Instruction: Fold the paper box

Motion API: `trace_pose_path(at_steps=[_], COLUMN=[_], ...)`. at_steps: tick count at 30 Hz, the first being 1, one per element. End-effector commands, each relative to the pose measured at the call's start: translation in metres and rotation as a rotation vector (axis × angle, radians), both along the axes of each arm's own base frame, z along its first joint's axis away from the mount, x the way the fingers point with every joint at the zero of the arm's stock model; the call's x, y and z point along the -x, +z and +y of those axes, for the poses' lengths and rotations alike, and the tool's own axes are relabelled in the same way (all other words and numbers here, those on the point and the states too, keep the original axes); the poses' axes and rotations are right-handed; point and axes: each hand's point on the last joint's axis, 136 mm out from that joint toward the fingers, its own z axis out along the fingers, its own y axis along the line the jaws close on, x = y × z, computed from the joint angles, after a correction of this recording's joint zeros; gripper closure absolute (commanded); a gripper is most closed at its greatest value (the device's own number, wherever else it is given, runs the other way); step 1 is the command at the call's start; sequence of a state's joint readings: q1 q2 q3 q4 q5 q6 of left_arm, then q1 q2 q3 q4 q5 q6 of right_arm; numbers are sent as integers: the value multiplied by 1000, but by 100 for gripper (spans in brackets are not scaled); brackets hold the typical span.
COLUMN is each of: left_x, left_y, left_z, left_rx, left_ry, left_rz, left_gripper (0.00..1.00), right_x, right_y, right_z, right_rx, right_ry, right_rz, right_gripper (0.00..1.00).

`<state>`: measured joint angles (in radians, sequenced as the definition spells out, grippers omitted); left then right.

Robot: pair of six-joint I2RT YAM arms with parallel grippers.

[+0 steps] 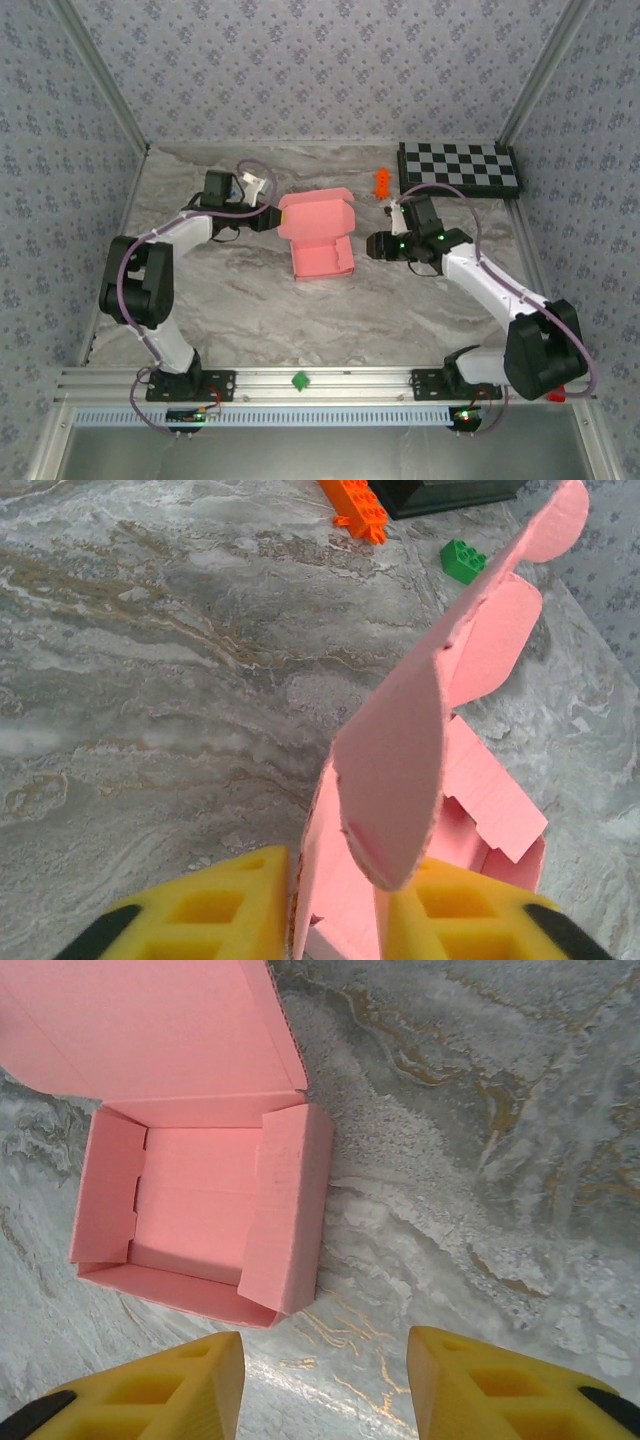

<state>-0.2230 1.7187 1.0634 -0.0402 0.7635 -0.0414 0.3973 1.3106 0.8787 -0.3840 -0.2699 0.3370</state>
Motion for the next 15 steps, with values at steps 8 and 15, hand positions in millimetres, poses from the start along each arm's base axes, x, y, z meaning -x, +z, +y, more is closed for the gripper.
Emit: trace_pose_path(at_steps=[8,15], left_x=[16,33], left_y=[11,14], left_z=[-7,-5], left_rx=[38,11], left_ry=[-22,0], left_rz=[-28,-44], left_gripper=[96,100], right_x=[-13,-22], right_y=[-7,-19], right_z=[27,35], right_rx=[-42,-10], right_ry=[3,28], right_rz=[10,17], right_gripper=[54,55])
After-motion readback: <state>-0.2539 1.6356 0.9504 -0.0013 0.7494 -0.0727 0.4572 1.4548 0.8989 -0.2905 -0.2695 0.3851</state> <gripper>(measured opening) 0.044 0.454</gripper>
